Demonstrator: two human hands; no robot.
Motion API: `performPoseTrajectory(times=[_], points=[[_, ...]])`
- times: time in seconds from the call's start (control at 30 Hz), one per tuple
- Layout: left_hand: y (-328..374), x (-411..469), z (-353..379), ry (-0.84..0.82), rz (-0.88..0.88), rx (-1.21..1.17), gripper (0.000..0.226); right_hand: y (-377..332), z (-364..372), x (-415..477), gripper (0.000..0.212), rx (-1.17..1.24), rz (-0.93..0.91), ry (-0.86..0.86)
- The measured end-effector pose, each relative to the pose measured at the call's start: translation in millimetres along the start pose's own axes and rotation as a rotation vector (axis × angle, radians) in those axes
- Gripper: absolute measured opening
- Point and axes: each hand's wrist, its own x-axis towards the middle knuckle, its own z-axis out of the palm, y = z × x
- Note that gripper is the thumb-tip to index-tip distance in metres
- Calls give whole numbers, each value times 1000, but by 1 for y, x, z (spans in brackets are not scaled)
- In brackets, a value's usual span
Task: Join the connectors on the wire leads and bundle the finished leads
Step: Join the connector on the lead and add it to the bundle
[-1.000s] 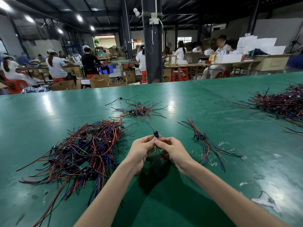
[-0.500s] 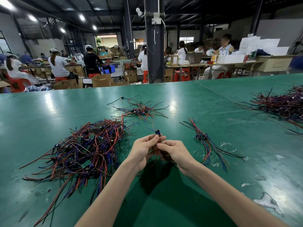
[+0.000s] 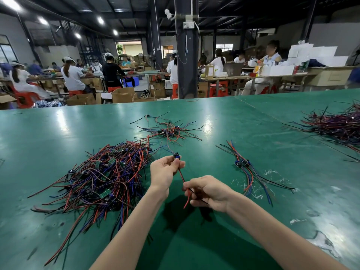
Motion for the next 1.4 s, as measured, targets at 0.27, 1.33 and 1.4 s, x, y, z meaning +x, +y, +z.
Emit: performPoseTrajectory(times=[0.27, 1.33, 1.4], points=[[0, 11, -10, 112, 162, 96, 17, 0, 4, -8, 20, -112, -48, -67], [-1, -17, 24, -233, -112, -283, 9, -7, -21, 6, 25, -98, -416, 59], [0, -17, 22, -240, -98, -292, 6, -5, -19, 7, 19, 9, -351, 20]])
